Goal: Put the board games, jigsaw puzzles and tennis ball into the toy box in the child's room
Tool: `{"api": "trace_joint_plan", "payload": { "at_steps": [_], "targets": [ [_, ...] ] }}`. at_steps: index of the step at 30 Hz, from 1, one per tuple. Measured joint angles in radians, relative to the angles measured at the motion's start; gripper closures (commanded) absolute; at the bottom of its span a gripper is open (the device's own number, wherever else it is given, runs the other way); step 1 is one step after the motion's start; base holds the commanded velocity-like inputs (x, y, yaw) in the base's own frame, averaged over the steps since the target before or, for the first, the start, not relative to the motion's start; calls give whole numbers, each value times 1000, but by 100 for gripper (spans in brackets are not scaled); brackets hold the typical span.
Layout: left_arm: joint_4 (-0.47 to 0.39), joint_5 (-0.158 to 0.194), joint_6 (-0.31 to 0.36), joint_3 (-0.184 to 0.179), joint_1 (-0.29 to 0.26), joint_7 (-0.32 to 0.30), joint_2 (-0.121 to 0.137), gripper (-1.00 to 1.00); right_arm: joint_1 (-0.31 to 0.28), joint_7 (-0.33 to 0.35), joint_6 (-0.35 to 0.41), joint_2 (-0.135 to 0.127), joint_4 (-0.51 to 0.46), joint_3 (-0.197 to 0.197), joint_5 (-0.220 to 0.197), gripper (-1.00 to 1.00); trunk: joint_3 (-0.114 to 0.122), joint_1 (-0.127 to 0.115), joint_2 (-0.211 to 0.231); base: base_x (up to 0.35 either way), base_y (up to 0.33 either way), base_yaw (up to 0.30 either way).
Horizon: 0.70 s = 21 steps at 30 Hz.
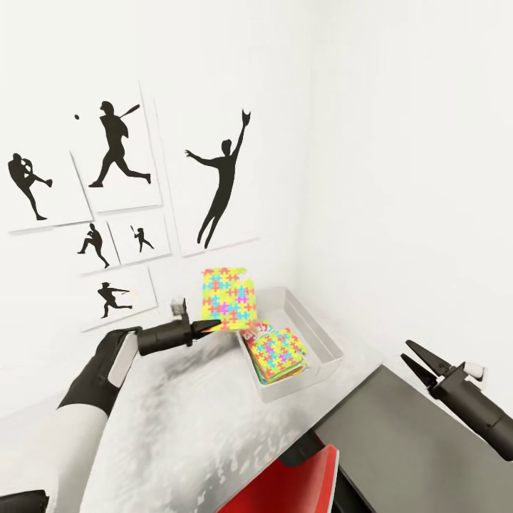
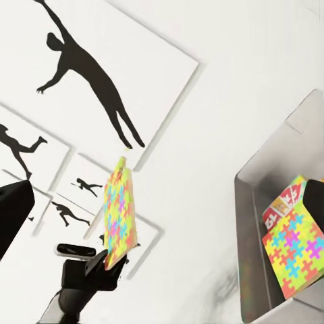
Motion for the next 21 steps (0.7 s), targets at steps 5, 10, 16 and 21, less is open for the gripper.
{"api": "trace_joint_plan", "payload": {
  "at_steps": [5, 10, 16, 21],
  "targets": [
    [3, 3, -2, -3, -45, 202, -115, 100, 1, 0, -1, 0, 0, -3, 1, -100, 0, 0, 0, 0, 0, 0],
    [16, 2, -15, -3, -73, 466, -239, 100, 1, 1, -1, 0, 0, -10, 0, -100, 0, 0, 0, 0, 0, 0],
    [94, -1, -140, -6, -77, 622, -259, 100, 0, 5, 0, 1, 0, -44, -2, -100, 0, 0, 0, 0, 0, 0],
    [160, 6, -198, -7, -77, 649, -259, 100, 0, 7, 1, 0, 0, -52, -3, -100, 0, 0, 0, 0, 0, 0]
  ]
}}
